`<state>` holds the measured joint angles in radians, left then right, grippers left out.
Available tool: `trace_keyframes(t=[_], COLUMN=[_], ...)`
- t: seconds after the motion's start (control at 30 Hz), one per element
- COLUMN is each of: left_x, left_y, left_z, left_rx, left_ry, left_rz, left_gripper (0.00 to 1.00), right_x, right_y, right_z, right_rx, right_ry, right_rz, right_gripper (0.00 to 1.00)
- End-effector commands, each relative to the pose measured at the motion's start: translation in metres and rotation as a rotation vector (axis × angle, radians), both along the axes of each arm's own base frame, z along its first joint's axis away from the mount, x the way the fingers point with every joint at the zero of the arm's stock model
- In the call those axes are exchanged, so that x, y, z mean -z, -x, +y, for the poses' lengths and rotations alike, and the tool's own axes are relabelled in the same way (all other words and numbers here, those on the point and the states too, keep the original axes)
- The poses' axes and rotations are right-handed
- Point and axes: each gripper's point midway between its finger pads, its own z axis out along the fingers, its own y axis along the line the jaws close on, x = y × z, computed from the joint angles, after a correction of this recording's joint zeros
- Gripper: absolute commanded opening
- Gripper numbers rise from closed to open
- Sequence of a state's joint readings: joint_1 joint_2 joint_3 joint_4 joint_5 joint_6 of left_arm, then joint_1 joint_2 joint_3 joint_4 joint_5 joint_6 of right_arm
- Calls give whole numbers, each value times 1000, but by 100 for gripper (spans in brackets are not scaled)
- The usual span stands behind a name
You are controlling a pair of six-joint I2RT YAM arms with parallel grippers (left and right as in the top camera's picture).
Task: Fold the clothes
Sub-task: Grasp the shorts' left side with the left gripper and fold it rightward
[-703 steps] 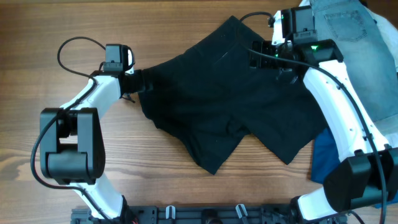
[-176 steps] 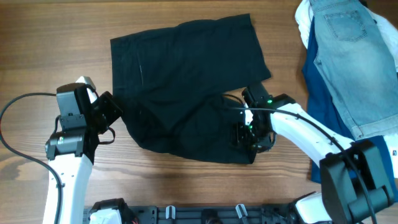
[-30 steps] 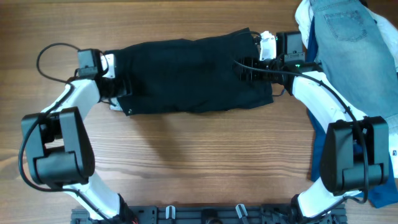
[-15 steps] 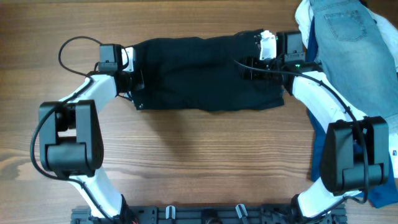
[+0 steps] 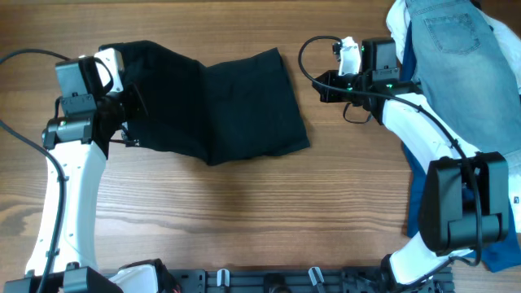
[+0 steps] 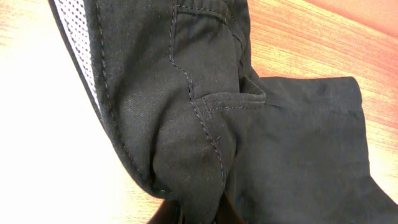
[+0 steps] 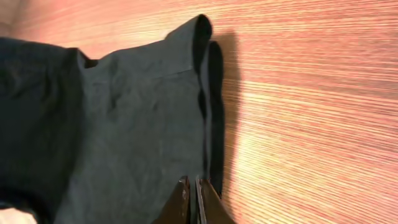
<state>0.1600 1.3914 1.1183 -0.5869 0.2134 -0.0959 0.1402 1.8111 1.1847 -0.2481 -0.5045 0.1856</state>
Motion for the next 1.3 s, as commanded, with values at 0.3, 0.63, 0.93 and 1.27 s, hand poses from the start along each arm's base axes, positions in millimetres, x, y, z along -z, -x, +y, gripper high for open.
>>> trace_keyframes(t=[0.3, 0.63, 0.93, 1.27], left_x=[-87, -64, 4, 62], left_y=[-6, -23, -77, -85], left_z=[-10, -84, -157, -199], left_rx=[68, 230, 300, 353], left_ry=[0, 21, 93, 89], left_rz=[-121, -85, -48, 27], left_gripper=[4, 4, 4, 43], right_x=[75, 62, -34, -110], right_y=[16, 14, -5, -10], right_z=[47, 61, 36, -8], right_rx=[-136, -201, -171, -94], right_ry=[-132, -271, -286, -286], right_rz=[167, 160, -61, -237], right_gripper=[4, 4, 4, 4])
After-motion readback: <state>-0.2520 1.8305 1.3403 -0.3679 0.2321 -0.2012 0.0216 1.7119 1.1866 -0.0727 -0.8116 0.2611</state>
